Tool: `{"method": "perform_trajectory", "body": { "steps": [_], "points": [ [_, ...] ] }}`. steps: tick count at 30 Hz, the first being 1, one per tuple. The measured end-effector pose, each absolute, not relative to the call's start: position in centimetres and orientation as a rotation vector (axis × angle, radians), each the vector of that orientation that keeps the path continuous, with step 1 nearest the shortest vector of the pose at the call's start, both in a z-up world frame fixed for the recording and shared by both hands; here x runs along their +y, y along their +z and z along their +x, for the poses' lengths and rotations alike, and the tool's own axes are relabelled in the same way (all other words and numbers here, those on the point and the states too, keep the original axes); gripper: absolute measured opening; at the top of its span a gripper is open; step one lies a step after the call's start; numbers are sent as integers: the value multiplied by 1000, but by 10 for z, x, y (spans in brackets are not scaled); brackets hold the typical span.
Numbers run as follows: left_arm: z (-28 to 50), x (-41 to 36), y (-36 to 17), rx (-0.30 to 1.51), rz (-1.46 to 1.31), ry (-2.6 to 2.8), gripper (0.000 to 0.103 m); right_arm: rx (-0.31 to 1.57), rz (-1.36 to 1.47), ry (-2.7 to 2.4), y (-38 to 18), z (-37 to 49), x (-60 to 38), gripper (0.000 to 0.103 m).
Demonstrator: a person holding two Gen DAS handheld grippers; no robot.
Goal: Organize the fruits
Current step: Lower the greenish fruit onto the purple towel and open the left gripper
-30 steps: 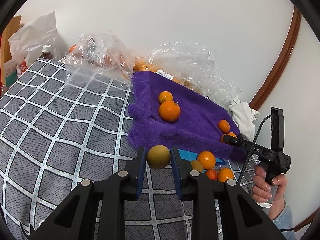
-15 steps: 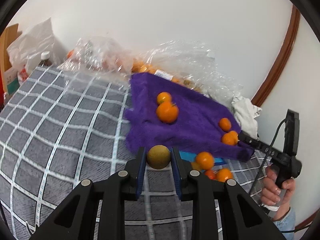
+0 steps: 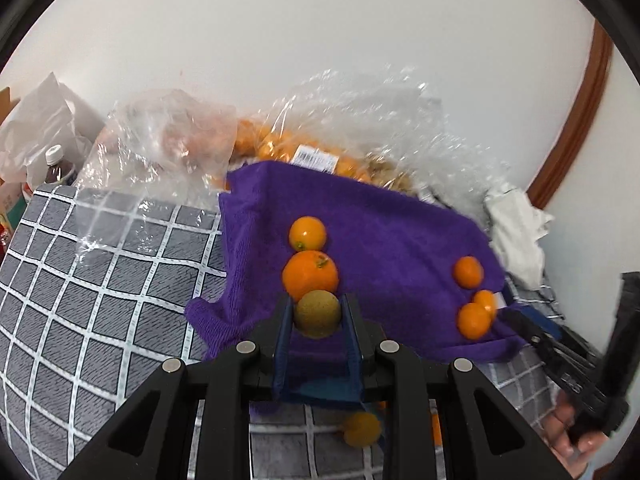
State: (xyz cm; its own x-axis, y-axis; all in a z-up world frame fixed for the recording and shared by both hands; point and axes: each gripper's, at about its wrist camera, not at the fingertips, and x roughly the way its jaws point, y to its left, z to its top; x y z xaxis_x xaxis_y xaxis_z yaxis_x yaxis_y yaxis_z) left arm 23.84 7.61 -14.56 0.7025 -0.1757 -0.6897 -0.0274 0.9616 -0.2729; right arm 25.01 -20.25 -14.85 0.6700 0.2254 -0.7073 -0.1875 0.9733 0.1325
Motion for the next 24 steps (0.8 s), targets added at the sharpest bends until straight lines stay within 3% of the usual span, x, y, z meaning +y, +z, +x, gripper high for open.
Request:
{"method": "perform_trajectory", "body": {
  "steps": [24],
  "points": [
    [270, 60, -172, 930, -163, -11, 23, 808, 79, 252, -151, 251, -206, 45]
  ]
}}
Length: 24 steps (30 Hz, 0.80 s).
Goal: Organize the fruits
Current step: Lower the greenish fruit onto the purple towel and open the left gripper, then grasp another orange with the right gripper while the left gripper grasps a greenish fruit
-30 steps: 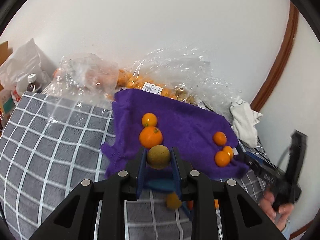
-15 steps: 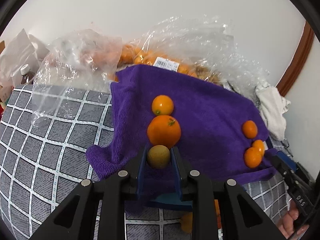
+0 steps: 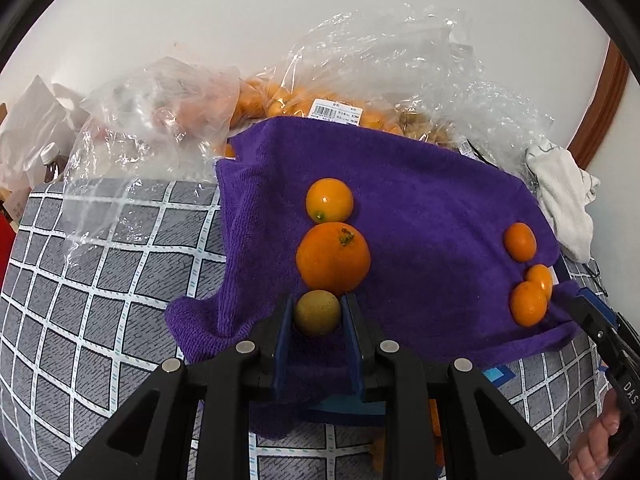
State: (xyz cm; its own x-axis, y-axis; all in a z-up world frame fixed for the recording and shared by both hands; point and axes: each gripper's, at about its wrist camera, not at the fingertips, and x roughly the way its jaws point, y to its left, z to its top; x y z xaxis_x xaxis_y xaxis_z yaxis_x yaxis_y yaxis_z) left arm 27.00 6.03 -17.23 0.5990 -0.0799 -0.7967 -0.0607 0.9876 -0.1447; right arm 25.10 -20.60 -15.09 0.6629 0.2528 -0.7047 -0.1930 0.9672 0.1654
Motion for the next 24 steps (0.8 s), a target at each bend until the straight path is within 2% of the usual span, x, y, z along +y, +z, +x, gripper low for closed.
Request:
{"method": "perform_trajectory", "body": {
  "steps": [4, 7, 13, 24],
  "points": [
    [262, 66, -165, 922, -197, -38, 24, 806, 76, 258, -150, 249, -205, 45],
    [247, 73, -157, 887, -220, -59, 30, 794, 71, 280, -147, 245, -201, 45],
    [214, 85, -150, 814, -238, -104, 30, 805, 55, 301, -145, 231, -188, 45],
    [187, 106, -180, 807, -291, -155, 30, 867, 33, 419, -153, 183, -153, 45]
  ]
}}
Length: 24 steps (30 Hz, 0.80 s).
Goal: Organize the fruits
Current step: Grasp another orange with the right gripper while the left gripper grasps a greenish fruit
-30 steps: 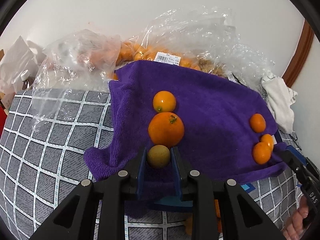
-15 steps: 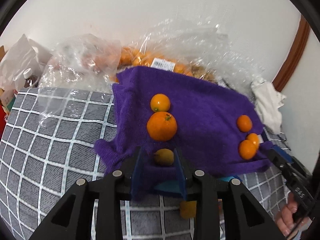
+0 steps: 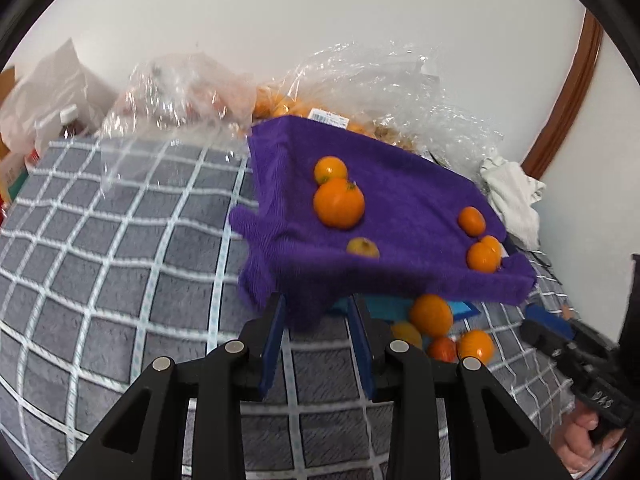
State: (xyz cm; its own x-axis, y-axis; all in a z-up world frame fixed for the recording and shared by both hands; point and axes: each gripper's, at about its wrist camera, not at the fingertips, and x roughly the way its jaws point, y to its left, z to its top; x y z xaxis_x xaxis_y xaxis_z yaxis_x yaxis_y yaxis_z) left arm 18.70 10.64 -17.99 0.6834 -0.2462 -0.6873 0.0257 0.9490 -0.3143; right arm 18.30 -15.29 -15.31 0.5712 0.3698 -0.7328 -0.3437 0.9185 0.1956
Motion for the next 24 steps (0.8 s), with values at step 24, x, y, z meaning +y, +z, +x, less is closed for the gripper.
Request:
{"method": "perform_trajectory", "body": {
  "steps": [24],
  "points": [
    [164, 115, -187, 769, -319, -227, 30, 963, -81, 363, -190, 181, -118, 31]
  ]
}}
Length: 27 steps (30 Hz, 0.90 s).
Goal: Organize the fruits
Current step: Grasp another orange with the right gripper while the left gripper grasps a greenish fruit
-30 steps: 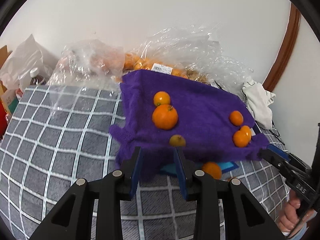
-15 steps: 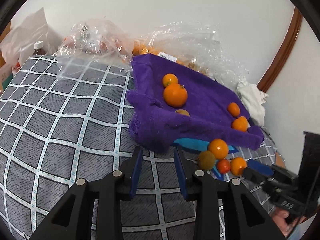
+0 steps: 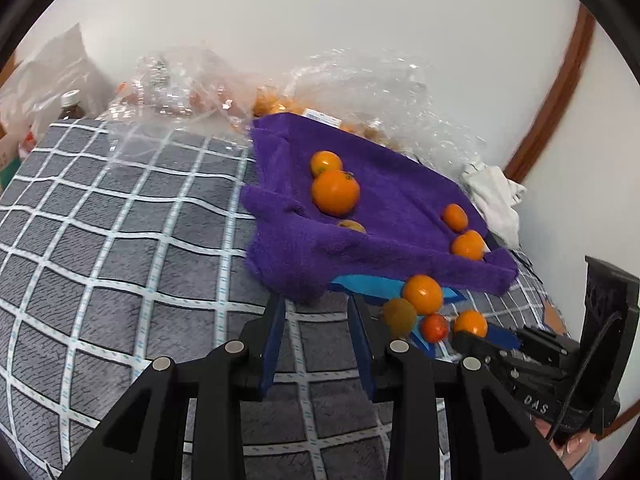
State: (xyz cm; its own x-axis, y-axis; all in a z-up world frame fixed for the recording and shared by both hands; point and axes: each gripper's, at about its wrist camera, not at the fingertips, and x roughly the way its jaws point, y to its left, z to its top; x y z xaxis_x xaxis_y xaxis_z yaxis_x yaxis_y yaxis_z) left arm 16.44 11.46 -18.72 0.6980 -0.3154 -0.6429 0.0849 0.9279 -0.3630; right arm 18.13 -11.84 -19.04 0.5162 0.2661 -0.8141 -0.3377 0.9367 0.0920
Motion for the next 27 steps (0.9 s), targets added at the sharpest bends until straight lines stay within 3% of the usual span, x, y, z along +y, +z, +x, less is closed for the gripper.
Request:
{"method": "perform_trajectory", "body": {
  "steps": [21, 23, 27],
  "points": [
    [186, 39, -192, 899, -142, -305, 30, 917, 2, 230, -186, 157, -196, 32],
    [186, 36, -195, 904, -135, -307, 23, 919, 5, 230, -186, 157, -197, 32],
    [183, 39, -192, 896, -158, -300, 23, 919, 27, 241, -185, 157, -199, 32]
  ]
}}
